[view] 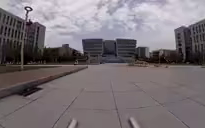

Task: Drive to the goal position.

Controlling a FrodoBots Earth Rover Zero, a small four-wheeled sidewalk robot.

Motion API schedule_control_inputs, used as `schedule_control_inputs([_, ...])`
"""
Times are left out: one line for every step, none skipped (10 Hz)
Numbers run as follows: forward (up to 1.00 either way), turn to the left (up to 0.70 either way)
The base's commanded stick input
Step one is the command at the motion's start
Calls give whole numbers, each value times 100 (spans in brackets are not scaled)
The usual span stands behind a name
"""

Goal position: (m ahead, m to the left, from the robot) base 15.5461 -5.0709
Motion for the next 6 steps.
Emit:
schedule_control_inputs([70,0])
schedule_control_inputs([70,0])
schedule_control_inputs([70,0])
schedule_control_inputs([70,0])
schedule_control_inputs([70,0])
schedule_control_inputs([70,0])
